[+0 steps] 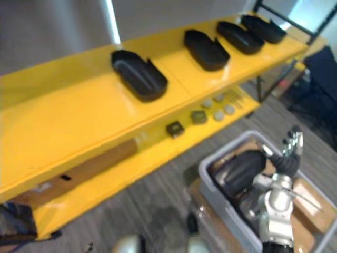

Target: Walk over and take plastic housings, then place them on the shelf

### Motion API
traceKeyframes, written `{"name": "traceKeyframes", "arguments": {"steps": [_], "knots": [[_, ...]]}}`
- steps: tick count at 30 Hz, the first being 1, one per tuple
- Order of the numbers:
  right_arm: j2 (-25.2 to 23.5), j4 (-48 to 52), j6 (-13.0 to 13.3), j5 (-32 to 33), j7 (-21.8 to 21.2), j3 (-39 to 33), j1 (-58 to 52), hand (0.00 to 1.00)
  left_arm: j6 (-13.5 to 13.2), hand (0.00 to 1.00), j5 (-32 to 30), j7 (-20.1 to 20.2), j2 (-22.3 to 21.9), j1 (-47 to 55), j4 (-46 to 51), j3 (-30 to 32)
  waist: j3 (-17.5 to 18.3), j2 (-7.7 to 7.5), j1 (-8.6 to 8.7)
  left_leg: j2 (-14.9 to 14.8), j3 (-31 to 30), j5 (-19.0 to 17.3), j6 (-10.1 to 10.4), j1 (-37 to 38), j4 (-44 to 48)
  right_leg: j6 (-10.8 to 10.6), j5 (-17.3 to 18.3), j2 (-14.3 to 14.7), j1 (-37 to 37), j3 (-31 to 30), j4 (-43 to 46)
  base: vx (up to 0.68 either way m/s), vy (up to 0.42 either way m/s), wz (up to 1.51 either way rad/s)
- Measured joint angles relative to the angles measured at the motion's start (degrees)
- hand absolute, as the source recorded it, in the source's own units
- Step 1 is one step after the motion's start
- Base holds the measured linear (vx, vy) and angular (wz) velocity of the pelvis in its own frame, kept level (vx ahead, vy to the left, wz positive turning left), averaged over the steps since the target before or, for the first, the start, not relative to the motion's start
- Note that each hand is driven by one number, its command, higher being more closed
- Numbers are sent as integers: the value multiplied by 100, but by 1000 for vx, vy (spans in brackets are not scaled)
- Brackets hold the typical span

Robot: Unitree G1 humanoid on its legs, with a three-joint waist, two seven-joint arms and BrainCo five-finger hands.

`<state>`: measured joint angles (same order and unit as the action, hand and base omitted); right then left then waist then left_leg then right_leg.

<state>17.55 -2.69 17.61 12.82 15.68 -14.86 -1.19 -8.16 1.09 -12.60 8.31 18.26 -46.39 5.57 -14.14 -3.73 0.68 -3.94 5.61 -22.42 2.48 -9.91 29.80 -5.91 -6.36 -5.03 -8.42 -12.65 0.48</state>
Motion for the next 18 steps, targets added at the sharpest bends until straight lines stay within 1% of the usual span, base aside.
{"name": "traceKeyframes", "arguments": {"steps": [2,3,5,6,8,9,11,12,13,14,15,16,17,18], "knots": [[21,0,30,-2,-164,175,113,0,-15,0,321,-80,-4,-61,181,-3,-47,-32,-26,-13,87,-31,-6,-27,80,-41,-71,1,-39,-6,-12,-72,64,-21],[23,-1,55,-4,-206,213,158,0,-25,0,348,-92,-23,-84,266,-6,-48,-33,-33,-12,95,-31,-6,-25,80,-41,-76,1,-42,-5,-12,-33,33,-9],[32,-8,98,-12,-259,407,417,0,-187,0,340,-117,-100,-222,543,-33,-48,-33,-80,-11,87,-17,-31,-27,89,-80,-101,-1,-40,-5,-43,0,0,0],[33,-14,97,-15,-257,448,488,0,-203,0,313,-130,-137,-267,579,-53,-50,-29,-94,-12,77,-17,-32,-26,93,-95,-112,0,-40,-3,-60,0,0,0],[48,-65,58,-18,-235,592,669,0,-340,0,229,-182,-157,-299,715,-102,-59,-15,-134,4,-66,-26,-28,-56,176,-160,-154,27,-25,-1,-117,-10,5,-3],[53,-127,1,-14,-189,659,710,0,-419,0,78,-190,-156,-312,768,-179,-73,8,-149,20,-212,-58,-44,-103,275,-176,-174,60,-20,1,-113,5,20,-7],[50,-324,-58,-7,-165,760,673,0,-415,0,-215,-184,-147,-308,848,-233,-114,58,-183,36,-405,-147,-87,-109,430,-243,-222,142,-23,-4,-44,-5,31,-21],[34,-347,-55,-7,-151,772,527,0,-397,0,-389,-144,-167,-308,879,-266,-177,126,-199,32,-506,-235,-116,-27,526,-243,-222,221,-24,-18,106,-29,50,-51],[-21,-337,-39,-7,-159,751,340,0,-385,0,-430,-59,-152,-308,895,-308,-296,160,-185,28,-496,-276,-162,154,567,-242,-221,291,3,-18,305,-68,80,-72],[-118,-266,0,-16,-259,659,77,0,-370,0,-538,29,-119,-294,896,-335,-346,153,-145,61,-441,-317,-220,320,589,-237,-225,304,36,35,434,-56,53,-61],[-150,-231,5,-18,-294,620,-14,0,-367,0,-594,39,-110,-291,897,-335,-348,146,-144,70,-394,-326,-235,361,588,-227,-234,299,41,55,449,-108,85,-77],[-222,-123,12,-33,-461,521,-272,0,-324,0,-667,50,-87,-270,927,-303,-361,125,-146,72,-216,-370,-316,472,571,-58,-416,282,51,272,392,-103,70,-85],[-222,-105,11,-42,-610,514,-331,0,-274,0,-654,45,-87,-247,946,-248,-362,123,-142,14,-115,-380,-392,483,545,192,-682,275,63,416,166,-209,95,-120],[-223,-77,10,-86,-740,519,-325,0,-160,0,-603,44,-63,-244,948,-159,-372,100,-150,-98,161,-354,-462,460,513,659,-557,277,29,694,136,-227,72,-126]]}}
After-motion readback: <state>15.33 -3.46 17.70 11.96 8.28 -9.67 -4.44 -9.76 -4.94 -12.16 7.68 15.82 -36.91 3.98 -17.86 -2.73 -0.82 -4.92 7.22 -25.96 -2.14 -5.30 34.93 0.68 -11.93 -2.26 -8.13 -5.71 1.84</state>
